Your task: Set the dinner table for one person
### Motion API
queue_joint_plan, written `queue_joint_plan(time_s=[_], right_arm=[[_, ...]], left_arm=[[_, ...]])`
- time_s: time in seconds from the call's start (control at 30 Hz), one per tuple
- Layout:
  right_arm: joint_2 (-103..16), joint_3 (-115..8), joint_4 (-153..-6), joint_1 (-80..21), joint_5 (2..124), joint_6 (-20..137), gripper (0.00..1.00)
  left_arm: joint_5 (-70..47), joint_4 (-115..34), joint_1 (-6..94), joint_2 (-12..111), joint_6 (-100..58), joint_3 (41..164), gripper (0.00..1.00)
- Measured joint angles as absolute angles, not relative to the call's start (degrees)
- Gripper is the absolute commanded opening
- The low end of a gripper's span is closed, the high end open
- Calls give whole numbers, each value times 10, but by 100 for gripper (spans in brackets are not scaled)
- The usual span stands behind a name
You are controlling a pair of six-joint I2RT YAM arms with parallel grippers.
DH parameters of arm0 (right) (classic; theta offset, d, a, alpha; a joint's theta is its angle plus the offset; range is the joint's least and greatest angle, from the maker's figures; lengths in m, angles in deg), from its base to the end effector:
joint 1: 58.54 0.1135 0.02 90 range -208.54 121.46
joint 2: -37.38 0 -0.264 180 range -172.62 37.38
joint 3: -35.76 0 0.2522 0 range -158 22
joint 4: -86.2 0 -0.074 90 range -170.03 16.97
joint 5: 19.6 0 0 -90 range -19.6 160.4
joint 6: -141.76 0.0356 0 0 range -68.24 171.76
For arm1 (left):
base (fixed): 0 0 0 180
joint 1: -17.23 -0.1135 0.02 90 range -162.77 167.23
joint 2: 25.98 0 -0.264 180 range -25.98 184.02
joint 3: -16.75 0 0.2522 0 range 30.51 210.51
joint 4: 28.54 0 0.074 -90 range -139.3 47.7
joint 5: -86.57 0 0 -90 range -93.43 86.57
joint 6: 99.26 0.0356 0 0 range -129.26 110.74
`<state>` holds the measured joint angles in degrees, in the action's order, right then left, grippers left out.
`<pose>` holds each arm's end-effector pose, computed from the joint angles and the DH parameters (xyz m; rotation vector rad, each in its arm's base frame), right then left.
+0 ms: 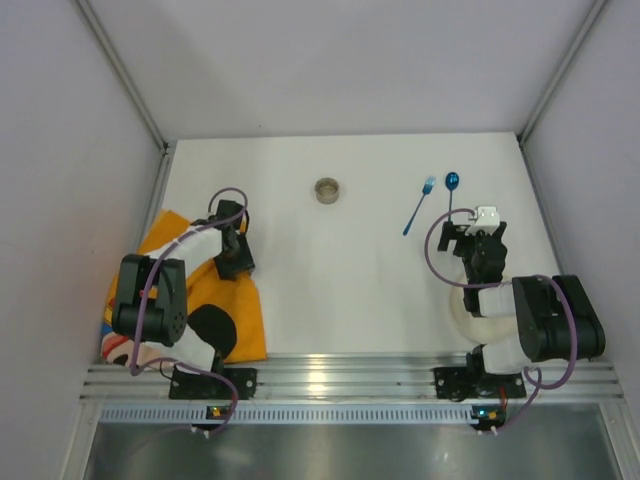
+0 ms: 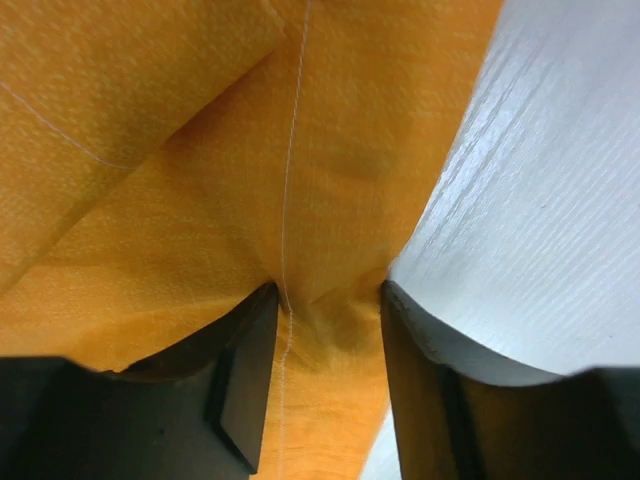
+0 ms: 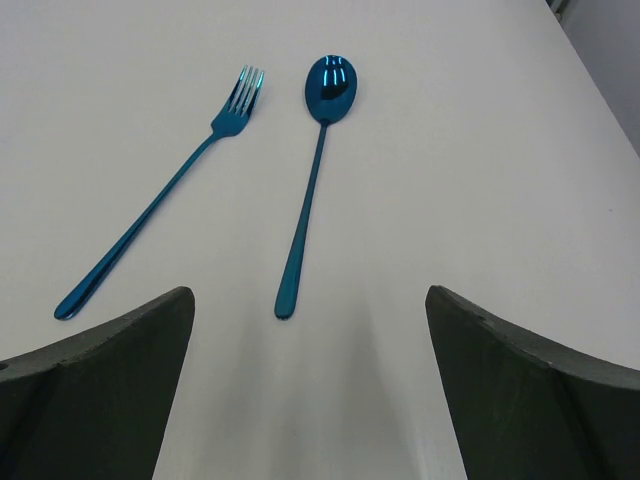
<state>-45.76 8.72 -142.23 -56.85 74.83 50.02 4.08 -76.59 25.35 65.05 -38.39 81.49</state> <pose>0.2376 0.0043 0.1517 0.0066 1.7047 -0.0665 0.2782 -0.0350 0.1605 -0.5431 2.7885 0.0519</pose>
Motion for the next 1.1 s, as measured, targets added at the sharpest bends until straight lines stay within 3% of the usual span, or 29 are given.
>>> queue_joint_plan(time_s=[0.07,0.13,0.4,0.6,0.7,0.83,1.1], right_arm=[[-458,87,-1422,-568,748,500,100],[-458,87,-1422,-568,748,500,100],[-458,87,-1422,-568,748,500,100],[-457,86,-1420,-568,761,501,100],[-428,41,-1317,-564,804,512,100],[-383,-124,-1108,-564,827,539,100],[-289,-283,-896,-552,794,599,100]], left_arm=[[42,-763,255,658,-384,821,19],[43,-760,256,668,-385,829,0],[57,-809,284,709,-384,885,0],[43,-838,435,795,-444,1013,0],[19,-846,514,846,-486,1107,0],[-5,-855,593,928,-524,1239,0],[-71,-868,659,1070,-590,1402,0]])
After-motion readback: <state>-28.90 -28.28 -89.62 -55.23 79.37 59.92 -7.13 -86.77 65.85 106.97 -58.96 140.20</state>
